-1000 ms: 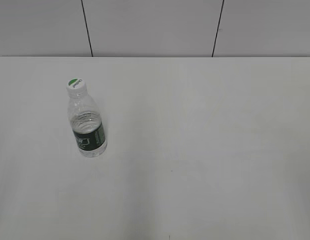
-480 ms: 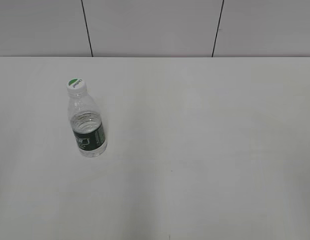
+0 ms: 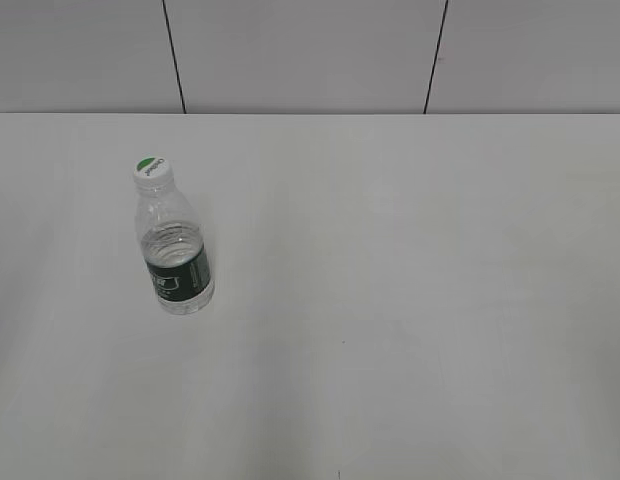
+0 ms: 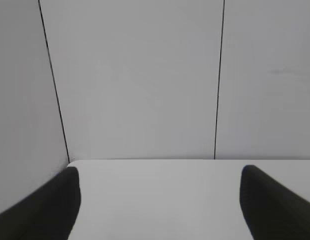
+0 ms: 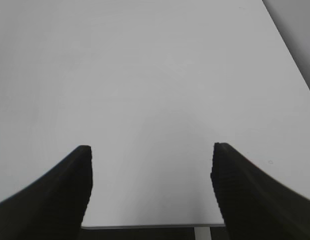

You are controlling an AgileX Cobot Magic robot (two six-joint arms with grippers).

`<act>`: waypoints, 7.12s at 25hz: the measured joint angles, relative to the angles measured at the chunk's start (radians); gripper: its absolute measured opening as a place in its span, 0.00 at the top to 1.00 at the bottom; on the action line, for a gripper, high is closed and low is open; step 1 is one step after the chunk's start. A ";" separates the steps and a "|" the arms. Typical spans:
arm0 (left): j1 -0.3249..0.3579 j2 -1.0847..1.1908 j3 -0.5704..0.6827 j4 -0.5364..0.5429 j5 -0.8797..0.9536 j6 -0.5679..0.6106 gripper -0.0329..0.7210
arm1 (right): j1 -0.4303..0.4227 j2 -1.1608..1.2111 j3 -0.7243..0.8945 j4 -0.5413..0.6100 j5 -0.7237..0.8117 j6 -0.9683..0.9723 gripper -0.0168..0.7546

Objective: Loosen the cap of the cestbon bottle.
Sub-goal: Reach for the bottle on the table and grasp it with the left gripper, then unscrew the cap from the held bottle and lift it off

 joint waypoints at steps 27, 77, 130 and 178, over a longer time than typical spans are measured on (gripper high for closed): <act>0.000 0.903 0.000 0.190 -0.641 0.000 0.20 | 0.000 0.000 0.000 0.000 0.000 0.000 0.24; -0.157 1.581 -0.338 0.982 -0.965 -0.228 0.19 | 0.000 0.000 0.000 0.000 0.001 0.000 0.24; -0.157 1.581 -0.338 1.215 -0.983 -0.228 0.44 | 0.124 1.416 -0.750 0.146 0.134 -0.102 0.47; -0.157 1.581 -0.342 1.248 -0.971 -0.262 0.44 | 0.829 2.164 -1.524 0.116 0.137 0.001 0.47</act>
